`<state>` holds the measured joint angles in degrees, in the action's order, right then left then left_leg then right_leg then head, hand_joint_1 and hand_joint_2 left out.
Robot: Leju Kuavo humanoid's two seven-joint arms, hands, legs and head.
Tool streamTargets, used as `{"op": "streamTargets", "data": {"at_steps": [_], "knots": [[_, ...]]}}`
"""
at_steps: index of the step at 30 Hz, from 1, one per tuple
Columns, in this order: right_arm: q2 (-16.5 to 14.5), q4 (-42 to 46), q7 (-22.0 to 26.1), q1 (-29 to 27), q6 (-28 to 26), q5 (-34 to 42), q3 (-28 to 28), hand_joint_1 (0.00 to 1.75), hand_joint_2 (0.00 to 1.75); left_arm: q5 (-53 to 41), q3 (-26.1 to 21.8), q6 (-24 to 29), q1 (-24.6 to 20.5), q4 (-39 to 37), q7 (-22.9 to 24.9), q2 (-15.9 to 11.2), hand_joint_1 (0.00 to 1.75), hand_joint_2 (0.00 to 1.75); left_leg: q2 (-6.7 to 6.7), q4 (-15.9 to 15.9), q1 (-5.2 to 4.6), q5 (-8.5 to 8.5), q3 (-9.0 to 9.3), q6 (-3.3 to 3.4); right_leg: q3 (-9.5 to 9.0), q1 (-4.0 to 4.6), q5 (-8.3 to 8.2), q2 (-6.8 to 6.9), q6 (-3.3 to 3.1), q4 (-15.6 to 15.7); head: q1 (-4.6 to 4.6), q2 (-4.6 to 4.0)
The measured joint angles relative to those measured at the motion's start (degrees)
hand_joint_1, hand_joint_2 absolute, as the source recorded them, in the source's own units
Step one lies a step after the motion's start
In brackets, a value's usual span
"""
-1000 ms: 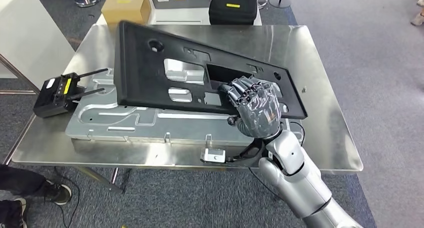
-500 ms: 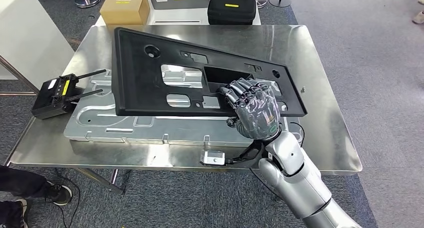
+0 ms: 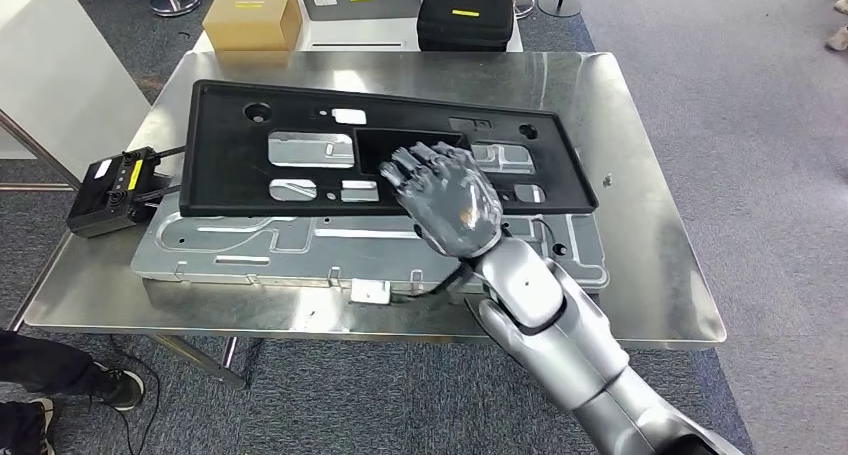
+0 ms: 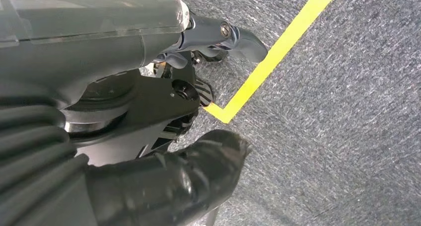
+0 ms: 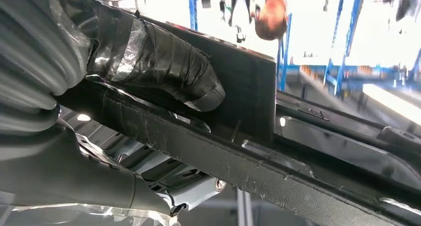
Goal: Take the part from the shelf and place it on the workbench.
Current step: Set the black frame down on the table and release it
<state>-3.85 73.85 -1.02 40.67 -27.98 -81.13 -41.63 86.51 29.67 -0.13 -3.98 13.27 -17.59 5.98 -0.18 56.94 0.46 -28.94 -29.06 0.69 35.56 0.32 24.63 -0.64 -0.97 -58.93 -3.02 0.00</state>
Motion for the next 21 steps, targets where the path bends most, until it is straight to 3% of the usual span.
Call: {"op": "streamTargets", "data": {"at_steps": [21], "knots": [[-14.0, -24.4, -9.9, 6.5, 10.7, -0.2, -8.2, 1.75, 1.75, 0.0, 1.5, -1.4, -0.5, 0.0, 0.0, 0.0, 0.00, 0.00, -0.01, 0.0, 0.00, 0.02, 0.07, -0.03, -0.01, 0.03, 0.00, 0.00, -0.01, 0.0, -0.01, 0.00]]}}
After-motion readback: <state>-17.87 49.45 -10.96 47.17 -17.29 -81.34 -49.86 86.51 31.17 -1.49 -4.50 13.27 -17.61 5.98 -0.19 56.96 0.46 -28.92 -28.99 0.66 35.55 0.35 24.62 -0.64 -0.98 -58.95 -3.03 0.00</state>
